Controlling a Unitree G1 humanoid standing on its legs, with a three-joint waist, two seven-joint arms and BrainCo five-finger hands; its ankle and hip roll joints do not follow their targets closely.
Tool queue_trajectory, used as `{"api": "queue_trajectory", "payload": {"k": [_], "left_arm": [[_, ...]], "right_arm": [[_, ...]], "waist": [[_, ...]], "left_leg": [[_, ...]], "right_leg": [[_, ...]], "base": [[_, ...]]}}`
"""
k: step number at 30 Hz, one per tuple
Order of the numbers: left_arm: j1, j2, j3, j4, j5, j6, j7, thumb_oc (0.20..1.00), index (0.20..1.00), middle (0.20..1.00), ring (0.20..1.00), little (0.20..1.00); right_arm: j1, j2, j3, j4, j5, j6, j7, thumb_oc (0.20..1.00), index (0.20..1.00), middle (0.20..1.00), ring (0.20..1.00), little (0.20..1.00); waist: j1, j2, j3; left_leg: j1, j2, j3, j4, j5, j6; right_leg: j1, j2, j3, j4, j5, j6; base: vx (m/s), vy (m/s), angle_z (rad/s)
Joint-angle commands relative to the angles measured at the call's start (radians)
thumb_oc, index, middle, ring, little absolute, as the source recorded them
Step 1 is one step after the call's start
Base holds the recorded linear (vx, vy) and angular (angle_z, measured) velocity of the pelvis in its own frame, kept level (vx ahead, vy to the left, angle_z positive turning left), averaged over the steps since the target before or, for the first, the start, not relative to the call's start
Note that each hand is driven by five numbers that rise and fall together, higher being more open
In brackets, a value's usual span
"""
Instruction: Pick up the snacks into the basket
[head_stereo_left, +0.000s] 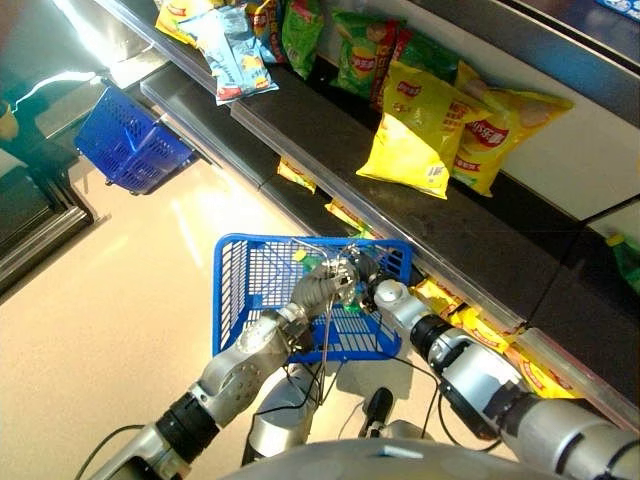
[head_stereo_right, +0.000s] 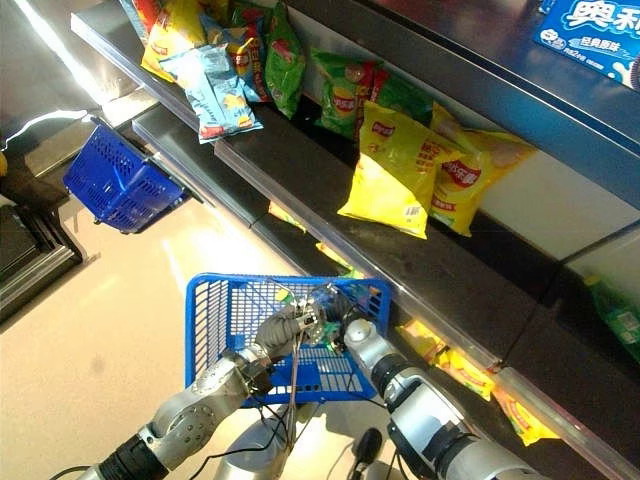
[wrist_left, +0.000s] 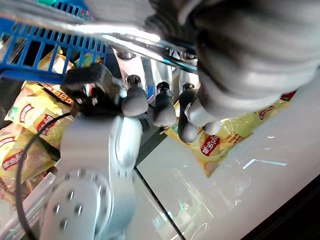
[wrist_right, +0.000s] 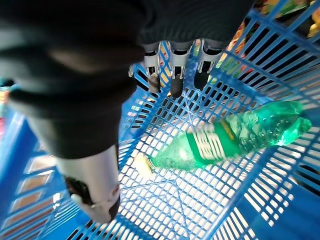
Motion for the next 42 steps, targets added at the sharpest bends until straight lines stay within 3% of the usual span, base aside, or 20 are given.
{"api": "queue_trajectory", "payload": {"k": [1,7,9,10,12,13,14,16,19,22,24,26,27,28,29,31,37,39,40,42], "left_arm": [[0.05,-0.065,0.136,-0.178,-0.001,-0.12,-0.037,0.2,0.2,0.2,0.2,0.2],[0.09,-0.073,0.26,-0.131,0.036,-0.158,-0.018,0.2,0.2,0.2,0.2,0.2],[0.11,-0.083,0.336,-0.119,0.045,-0.178,-0.02,0.2,0.2,0.2,0.2,0.2],[0.11,-0.084,0.351,-0.109,0.045,-0.181,-0.027,0.2,0.2,0.2,0.2,0.2],[0.114,-0.089,0.365,-0.101,0.049,-0.186,-0.034,0.2,0.2,0.2,0.2,0.2],[0.117,-0.092,0.392,-0.084,0.056,-0.197,-0.035,0.2,0.2,0.2,0.2,0.2],[0.127,-0.099,0.405,-0.082,0.052,-0.203,-0.041,0.2,0.2,0.2,0.2,0.2],[0.147,-0.099,0.448,-0.07,0.092,-0.214,-0.046,0.2,0.2,0.2,0.2,0.2],[0.179,-0.14,0.527,-0.014,0.085,-0.237,-0.028,0.2,0.2,0.2,0.2,0.2],[0.207,-0.168,0.577,-0.007,0.082,-0.248,-0.012,0.2,0.2,0.2,0.2,0.2],[0.214,-0.208,0.603,0.028,0.071,-0.256,0.004,0.2,0.2,0.2,0.2,0.2],[0.218,-0.225,0.609,0.036,0.068,-0.257,0.012,0.2,0.2,0.2,0.2,0.2],[0.209,-0.249,0.599,0.047,0.057,-0.258,0.028,0.2,0.2,0.2,0.2,0.2],[0.198,-0.257,0.59,0.057,0.056,-0.256,0.033,0.2,0.2,0.2,0.2,0.2],[0.188,-0.262,0.581,0.061,0.063,-0.252,0.036,0.2,0.2,0.2,0.2,0.2],[0.166,-0.266,0.577,0.077,0.081,-0.243,0.033,0.2,0.2,0.2,0.2,0.2],[0.168,-0.259,0.563,0.042,0.123,-0.244,0.08,0.2,0.2,0.2,0.2,0.2],[0.145,-0.252,0.548,0.049,0.133,-0.252,0.097,0.2,0.2,0.2,0.2,0.2],[0.125,-0.24,0.535,0.054,0.145,-0.256,0.101,0.2,0.2,0.2,0.2,0.2],[0.115,-0.225,0.534,0.05,0.158,-0.262,0.091,0.2,0.2,0.2,0.2,0.2]], "right_arm": [[0.071,-0.059,0.017,-0.276,-0.099,-0.057,0.065,1.0,1.0,1.0,1.0,1.0],[0.202,-0.216,-0.013,-0.546,-0.149,-0.088,0.168,1.0,1.0,1.0,1.0,1.0],[0.315,-0.348,-0.049,-0.721,-0.079,-0.124,0.263,1.0,1.0,1.0,1.0,1.0],[0.352,-0.399,-0.07,-0.761,-0.041,-0.133,0.29,1.0,1.0,1.0,1.0,1.0],[0.395,-0.451,-0.099,-0.801,-0.006,-0.138,0.313,1.0,1.0,1.0,1.0,1.0],[0.467,-0.537,-0.144,-0.868,0.056,-0.155,0.36,1.0,1.0,1.0,1.0,1.0],[0.511,-0.568,-0.175,-0.888,0.086,-0.158,0.37,1.0,1.0,1.0,1.0,1.0],[0.596,-0.673,-0.247,-0.977,0.198,-0.157,0.445,1.0,1.0,1.0,1.0,1.0],[0.688,-0.749,-0.357,-1.07,0.402,-0.131,0.533,1.0,1.0,1.0,1.0,1.0],[0.732,-0.692,-0.456,-1.109,0.537,-0.115,0.548,1.0,1.0,1.0,1.0,1.0],[0.722,-0.509,-0.529,-1.095,0.622,-0.161,0.478,1.0,1.0,1.0,1.0,1.0],[0.713,-0.445,-0.54,-1.097,0.658,-0.17,0.458,1.0,1.0,1.0,1.0,1.0],[0.681,-0.357,-0.537,-1.077,0.667,-0.214,0.39,1.0,1.0,1.0,1.0,1.0],[0.664,-0.333,-0.531,-1.056,0.622,-0.236,0.341,1.0,1.0,1.0,1.0,1.0],[0.65,-0.331,-0.531,-1.038,0.553,-0.243,0.295,1.0,1.0,1.0,1.0,1.0],[0.617,-0.33,-0.552,-1.005,0.388,-0.239,0.193,1.0,1.0,1.0,1.0,1.0],[0.495,-0.253,-0.5,-0.859,0.277,-0.224,0.065,1.0,1.0,1.0,1.0,1.0],[0.44,-0.256,-0.513,-0.805,0.254,-0.231,0.009,1.0,1.0,1.0,1.0,1.0],[0.416,-0.263,-0.521,-0.776,0.227,-0.228,-0.035,1.0,1.0,1.0,1.0,1.0],[0.37,-0.273,-0.517,-0.753,0.191,-0.215,-0.064,1.0,1.0,1.0,1.0,1.0]], "waist": [[-0.034,-0.072,-0.087],[-0.064,-0.088,-0.075],[-0.077,-0.092,-0.068],[-0.092,-0.095,-0.068],[-0.106,-0.094,-0.073],[-0.133,-0.096,-0.086],[-0.143,-0.1,-0.095],[-0.16,-0.099,-0.122],[-0.176,-0.084,-0.157],[-0.187,-0.061,-0.176],[-0.198,-0.032,-0.194],[-0.2,-0.026,-0.194],[-0.197,-0.009,-0.182],[-0.201,-0.002,-0.171],[-0.204,0.001,-0.167],[-0.217,-0.001,-0.152],[-0.167,-0.004,-0.166],[-0.154,-0.007,-0.153],[-0.15,-0.006,-0.146],[-0.123,-0.002,-0.148]], "left_leg": [[0.058,-0.05,0.103,-0.004,-0.129,0.095],[0.108,-0.025,0.162,-0.007,-0.156,0.114],[0.141,-0.005,0.178,-0.004,-0.168,0.113],[0.147,-0.006,0.172,-0.003,-0.167,0.112],[0.153,-0.011,0.164,-0.006,-0.165,0.113],[0.157,-0.019,0.153,-0.01,-0.159,0.115],[0.155,-0.027,0.153,-0.013,-0.153,0.115],[0.157,-0.042,0.139,-0.028,-0.139,0.112],[0.171,-0.047,0.14,-0.061,-0.126,0.097],[0.173,-0.049,0.138,-0.059,-0.128,0.088],[0.16,-0.062,0.127,-0.015,-0.143,0.079],[0.148,-0.074,0.117,0.026,-0.157,0.075],[0.114,-0.104,0.116,0.127,-0.18,0.059],[0.094,-0.11,0.132,0.171,-0.187,0.044],[0.079,-0.093,0.172,0.179,-0.181,0.03],[0.045,-0.01,0.3,0.195,-0.173,0.016],[-0.013,0.024,0.193,0.125,-0.102,0.005],[-0.08,0.056,0.252,0.083,-0.082,-0.003],[-0.119,0.076,0.322,0.075,-0.072,-0.003],[-0.105,0.088,0.32,0.07,-0.045,-0.002]], "right_leg": [[-0.104,0.002,0.122,0.091,0.037,0.04],[-0.183,0.004,0.152,0.276,0.074,0.084],[-0.196,0.001,0.107,0.349,0.079,0.093],[-0.202,0.027,0.123,0.352,0.072,0.09],[-0.206,0.055,0.138,0.344,0.056,0.082],[-0.21,0.124,0.183,0.315,0.012,0.054],[-0.205,0.143,0.194,0.293,-0.003,0.04],[-0.19,0.173,0.229,0.253,-0.031,0.001],[-0.143,0.181,0.249,0.169,-0.026,-0.02],[-0.117,0.178,0.249,0.13,-0.022,-0.023],[-0.093,0.177,0.263,0.105,-0.024,-0.041],[-0.083,0.171,0.255,0.1,-0.025,-0.043],[-0.07,0.155,0.245,0.095,-0.028,-0.052],[-0.055,0.145,0.224,0.092,-0.031,-0.059],[-0.042,0.134,0.207,0.089,-0.036,-0.06],[-0.014,0.108,0.168,0.092,-0.044,-0.059],[0.03,0.108,0.172,0.057,-0.063,-0.059],[0.046,0.089,0.149,0.036,-0.068,-0.052],[0.062,0.079,0.127,0.02,-0.068,-0.047],[0.079,0.075,0.118,0.007,-0.073,-0.038]], "base": [[0.01,0.13,-0.71],[0.01,0.068,-0.64],[0.03,0.019,-0.35],[0.05,0.027,-0.33],[0.04,0.009,0.07],[0.09,0.021,0.3],[0.13,0.023,0.37],[0.12,0.01,0.42],[0.13,-0.071,0.16],[0.09,-0.067,-0.12],[0.1,-0.059,0.09],[0.05,-0.047,0.49],[0.03,-0.059,0.54],[0.0,-0.04,0.42],[-0.01,0.001,1.11],[-0.03,0.023,1.6],[0.05,0.012,0.32],[0.03,0.114,0.36],[0.05,0.126,0.46],[0.12,0.16,0.58]]}}
